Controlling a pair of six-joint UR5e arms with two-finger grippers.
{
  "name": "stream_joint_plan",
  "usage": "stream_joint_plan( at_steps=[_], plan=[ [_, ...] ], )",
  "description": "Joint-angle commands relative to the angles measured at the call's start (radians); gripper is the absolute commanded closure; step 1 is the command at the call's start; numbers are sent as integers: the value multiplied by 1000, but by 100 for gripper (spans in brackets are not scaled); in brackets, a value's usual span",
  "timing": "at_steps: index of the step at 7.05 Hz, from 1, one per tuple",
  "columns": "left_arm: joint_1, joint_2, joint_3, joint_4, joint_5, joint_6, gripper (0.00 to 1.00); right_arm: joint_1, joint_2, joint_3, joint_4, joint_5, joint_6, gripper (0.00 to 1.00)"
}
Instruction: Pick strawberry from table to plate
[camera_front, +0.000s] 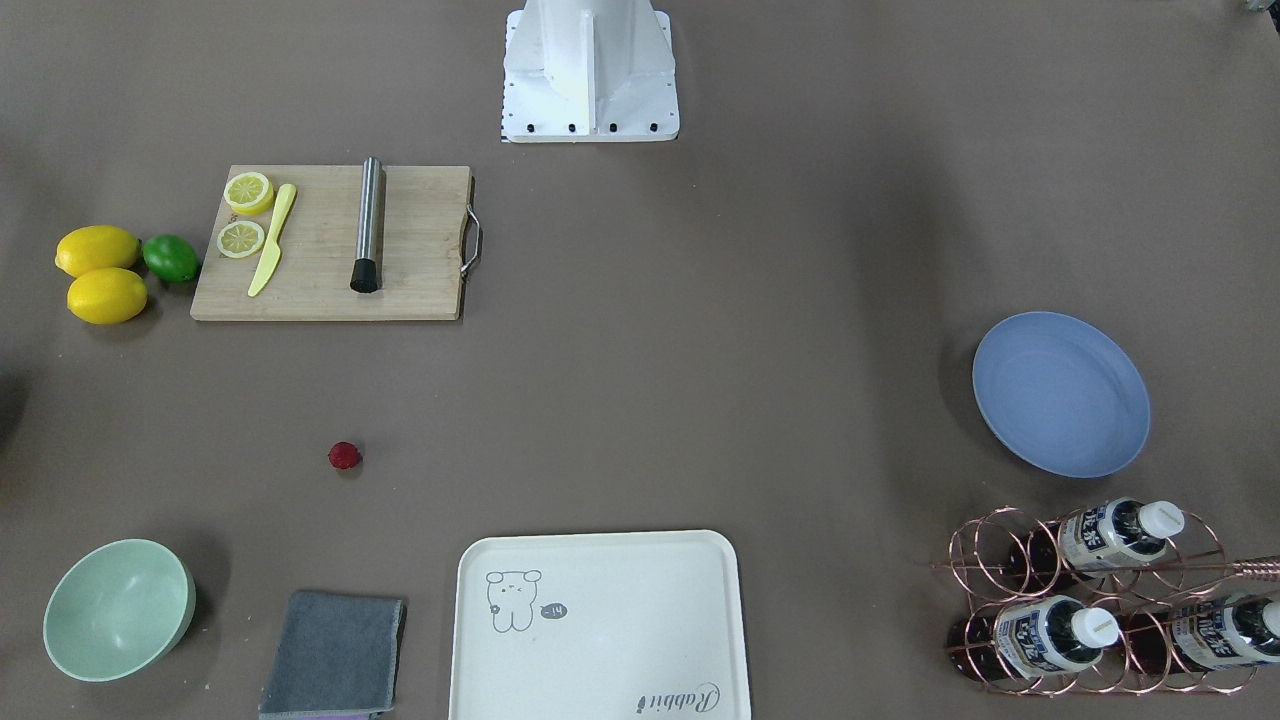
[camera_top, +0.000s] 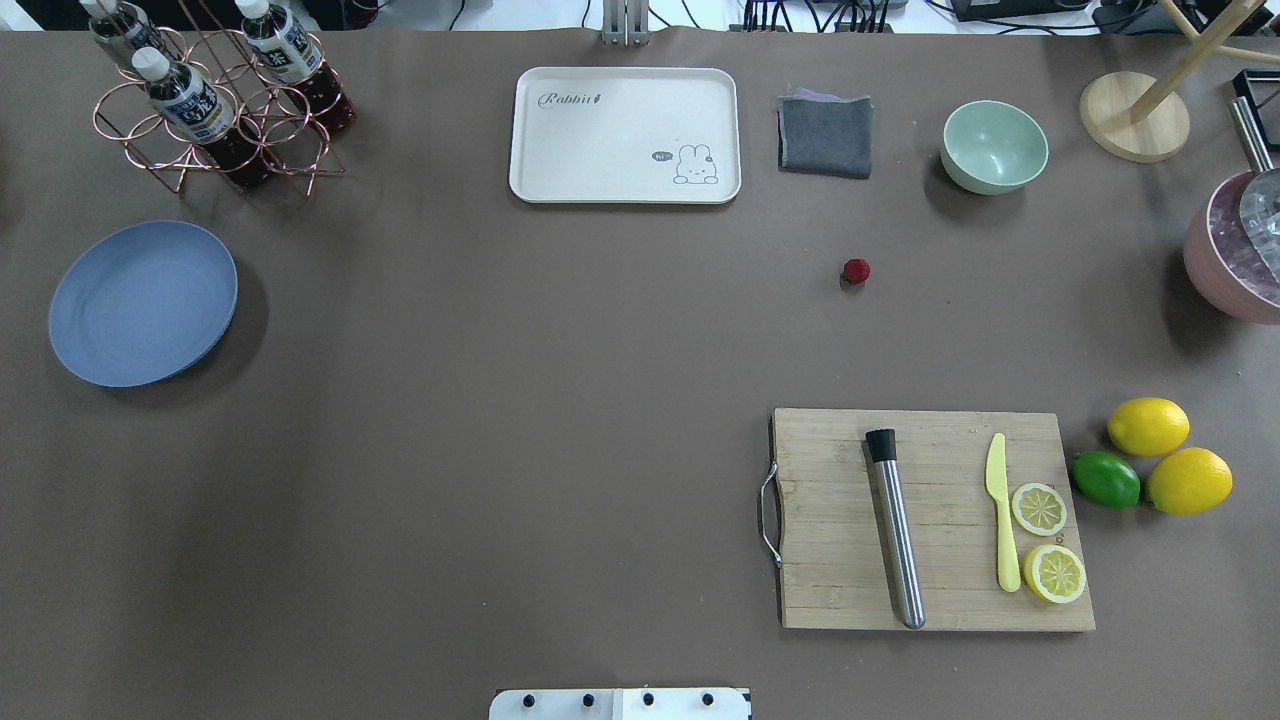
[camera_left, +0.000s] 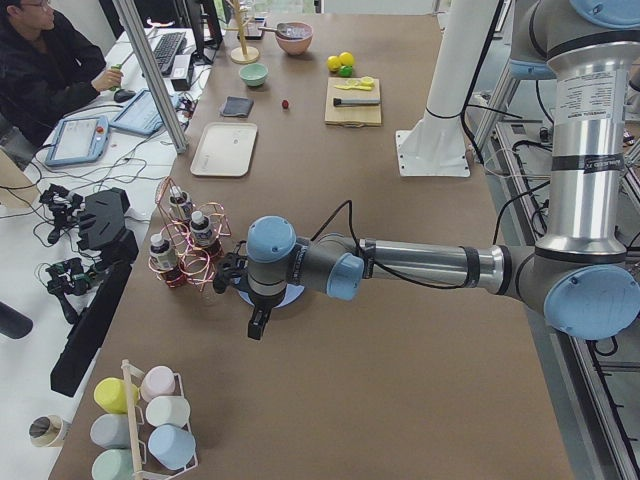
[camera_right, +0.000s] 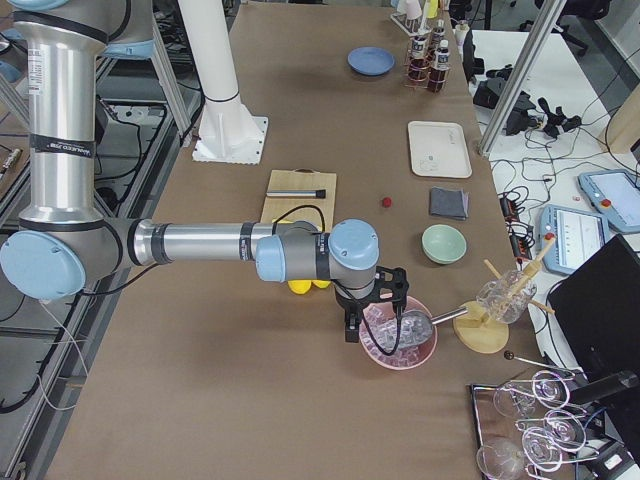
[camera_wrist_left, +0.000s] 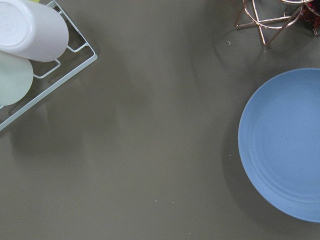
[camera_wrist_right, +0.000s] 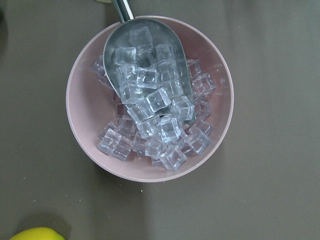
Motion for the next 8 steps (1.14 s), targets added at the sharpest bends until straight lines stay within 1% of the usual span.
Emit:
stream_joint_plan(
  at_steps=[1, 5, 8],
  plan=[
    [-1, 0, -3, -1, 0, -2, 2, 0, 0, 1, -2, 1, 1, 0],
    [0, -1, 2, -7, 2, 0, 2, 0, 1, 1, 0, 1, 2, 0],
    [-1, -12, -2, -7, 5, 0, 2, 6, 0, 30, -8, 16, 4, 0]
  ],
)
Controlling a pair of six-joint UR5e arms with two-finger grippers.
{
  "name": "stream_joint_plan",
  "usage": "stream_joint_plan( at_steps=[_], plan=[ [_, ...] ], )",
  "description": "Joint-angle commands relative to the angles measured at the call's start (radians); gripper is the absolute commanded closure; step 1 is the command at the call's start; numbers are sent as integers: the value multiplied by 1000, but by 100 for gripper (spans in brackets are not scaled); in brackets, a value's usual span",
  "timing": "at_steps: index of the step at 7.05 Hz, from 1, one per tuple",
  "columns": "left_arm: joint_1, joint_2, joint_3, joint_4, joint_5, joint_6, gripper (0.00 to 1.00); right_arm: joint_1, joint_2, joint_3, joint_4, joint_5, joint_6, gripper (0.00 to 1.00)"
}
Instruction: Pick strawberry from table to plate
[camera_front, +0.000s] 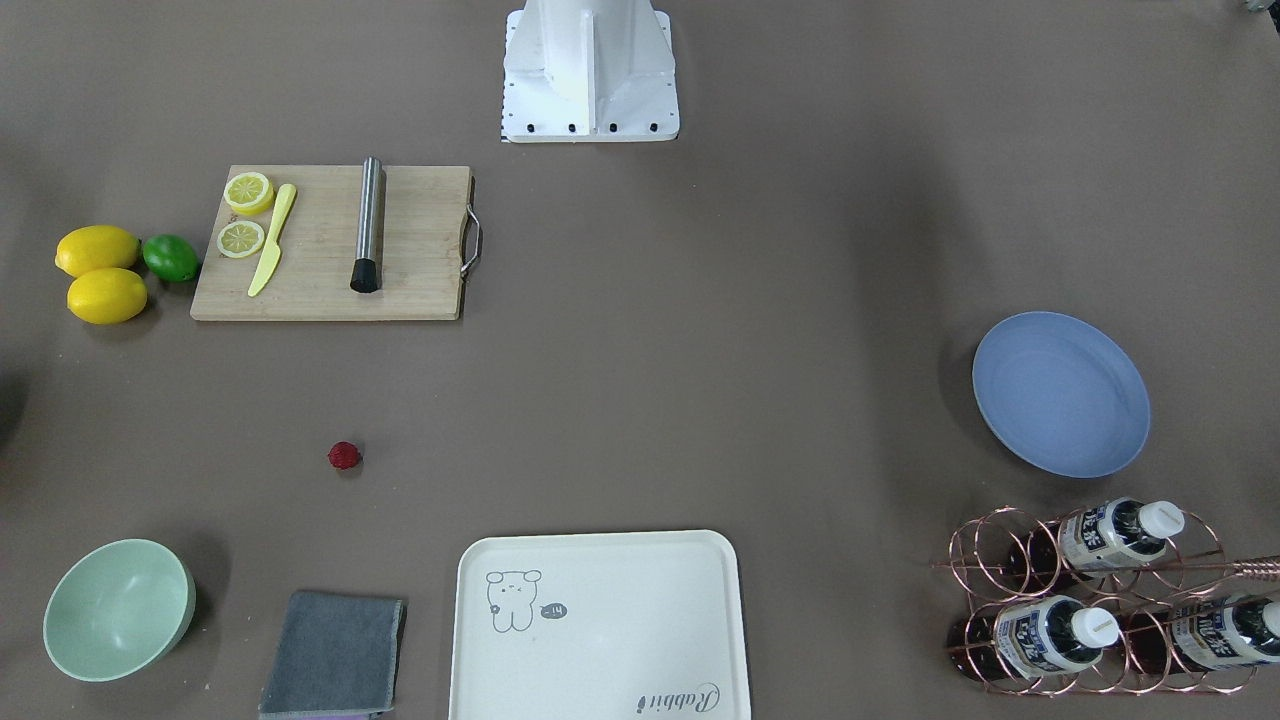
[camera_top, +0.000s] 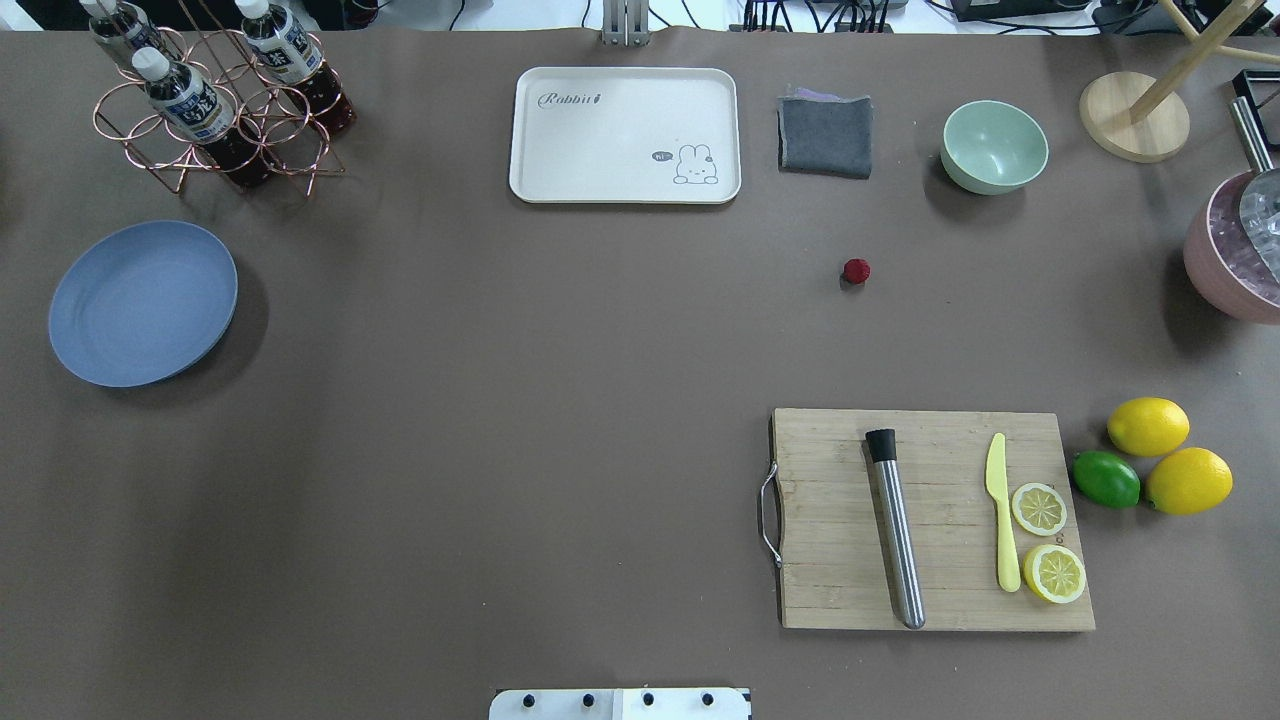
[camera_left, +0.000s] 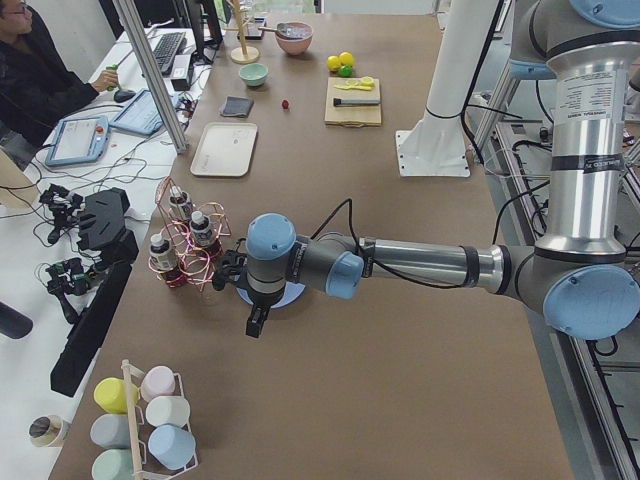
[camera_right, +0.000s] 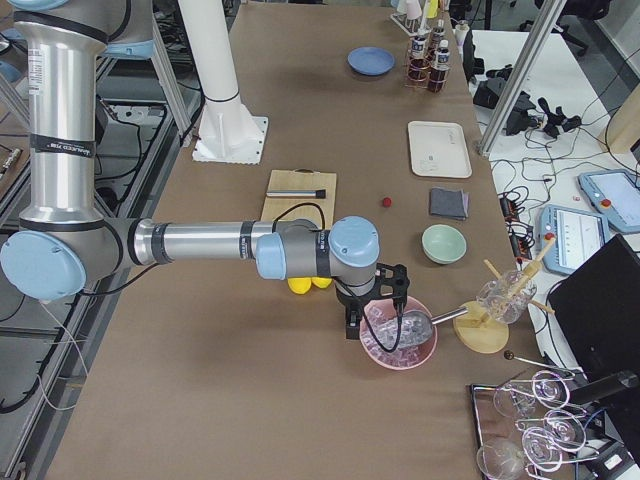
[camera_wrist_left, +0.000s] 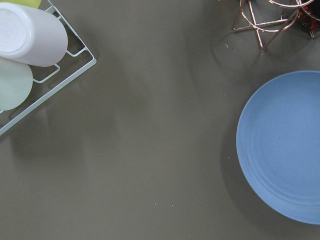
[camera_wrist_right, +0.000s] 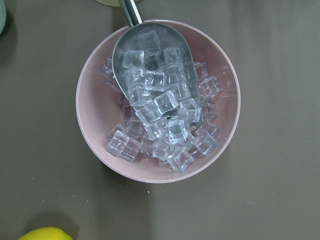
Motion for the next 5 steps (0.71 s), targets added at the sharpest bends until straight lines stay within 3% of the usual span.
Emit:
stream_joint_plan(
  at_steps=[1, 4, 5],
  plan=[
    [-1, -9, 0, 0, 5, 1, 2, 14, -7, 21, -4, -2, 0, 0],
    [6, -31, -5, -8, 20, 17, 2, 25, -4, 14, -3, -17, 2, 0],
    [22, -45, -1, -76, 50, 14, 2, 23, 3, 15, -1, -16, 2, 0]
  ],
)
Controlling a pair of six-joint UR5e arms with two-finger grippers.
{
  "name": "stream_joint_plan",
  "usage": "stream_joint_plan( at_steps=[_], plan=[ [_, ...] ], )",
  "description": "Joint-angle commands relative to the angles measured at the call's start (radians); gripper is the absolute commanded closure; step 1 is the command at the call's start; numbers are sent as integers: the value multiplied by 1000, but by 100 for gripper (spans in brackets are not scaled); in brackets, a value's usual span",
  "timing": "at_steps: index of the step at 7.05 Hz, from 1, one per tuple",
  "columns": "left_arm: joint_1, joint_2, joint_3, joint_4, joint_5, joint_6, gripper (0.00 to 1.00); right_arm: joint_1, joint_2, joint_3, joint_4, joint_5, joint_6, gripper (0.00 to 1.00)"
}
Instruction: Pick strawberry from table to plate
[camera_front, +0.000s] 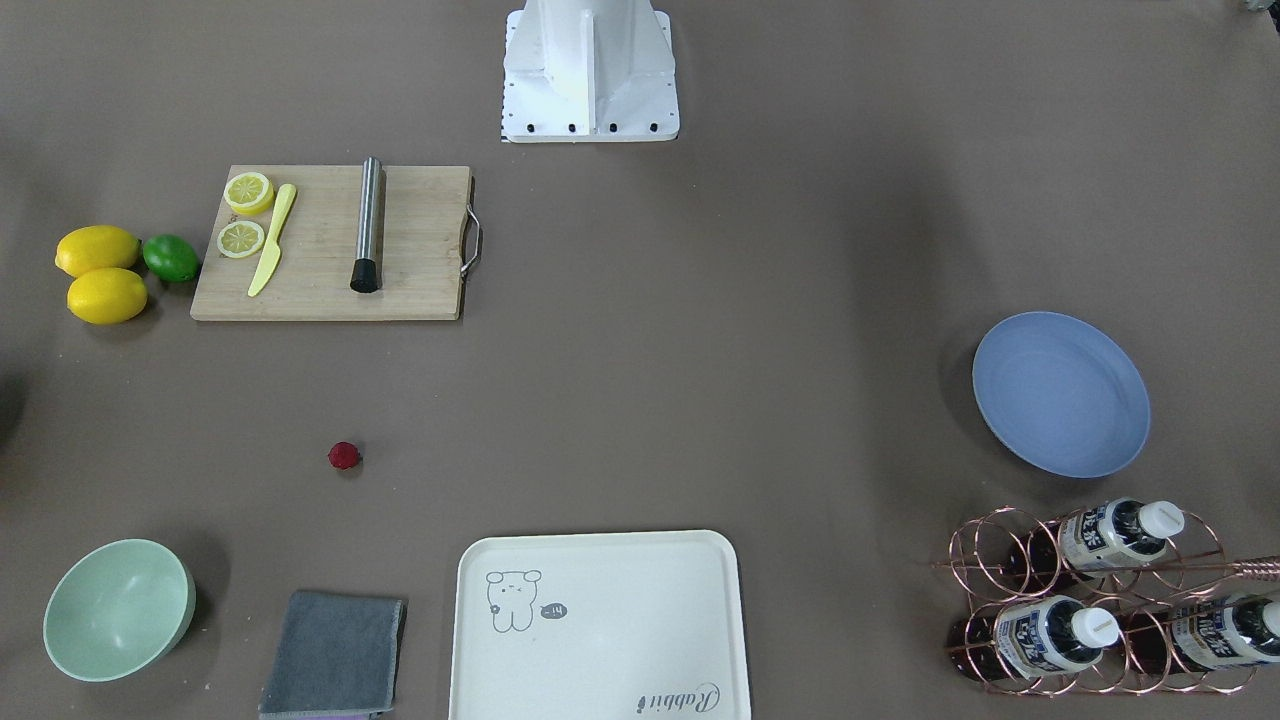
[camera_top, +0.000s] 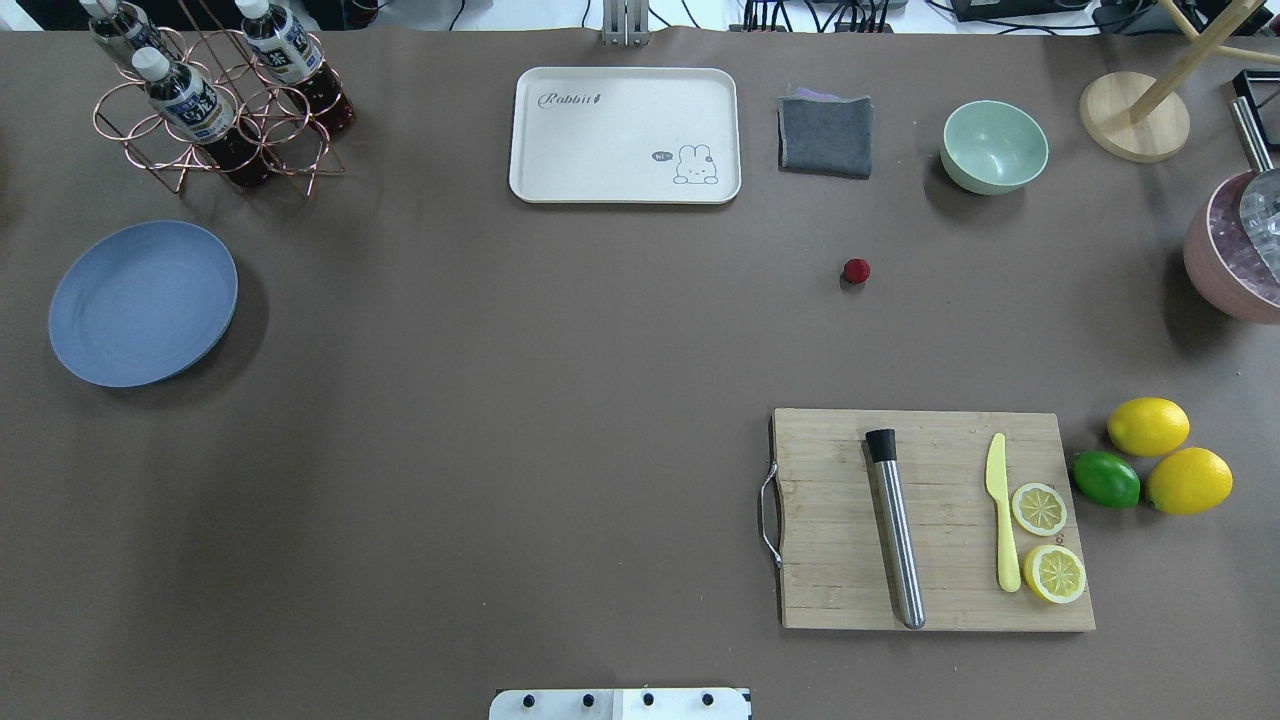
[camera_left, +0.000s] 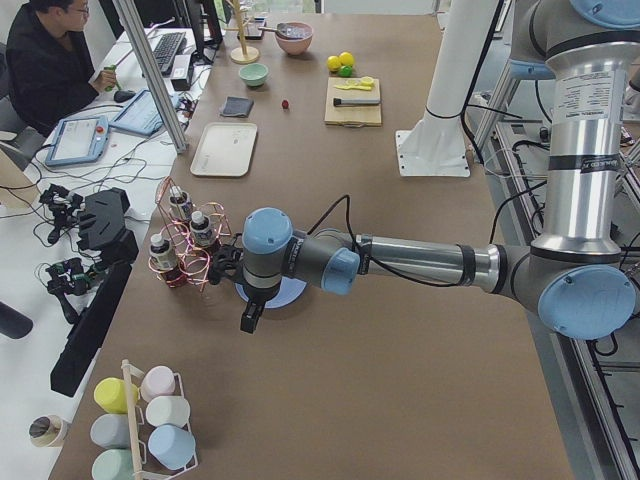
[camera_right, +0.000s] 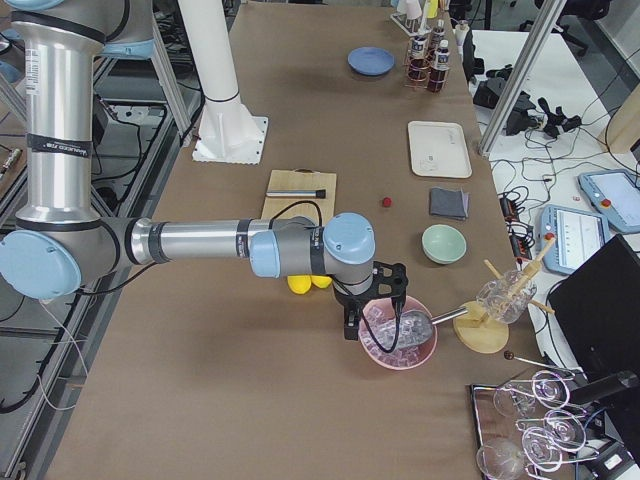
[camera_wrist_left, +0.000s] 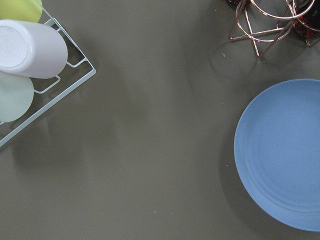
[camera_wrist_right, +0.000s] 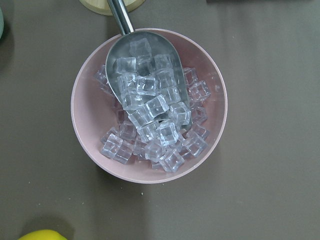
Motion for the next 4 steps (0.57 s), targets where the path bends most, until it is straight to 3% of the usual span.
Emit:
stream_joint_plan(
  at_steps=[1, 2, 4],
  plan=[
    [66, -22, 17, -118, 56, 3, 2, -15, 18, 1, 1, 8, 4, 0],
    [68, -17, 22, -187, 72, -15, 2, -43, 18, 3, 7, 12, 25, 0],
    [77, -17, 40, -203, 73, -50, 2, -66, 30, 27, 10, 15, 46, 0]
  ],
)
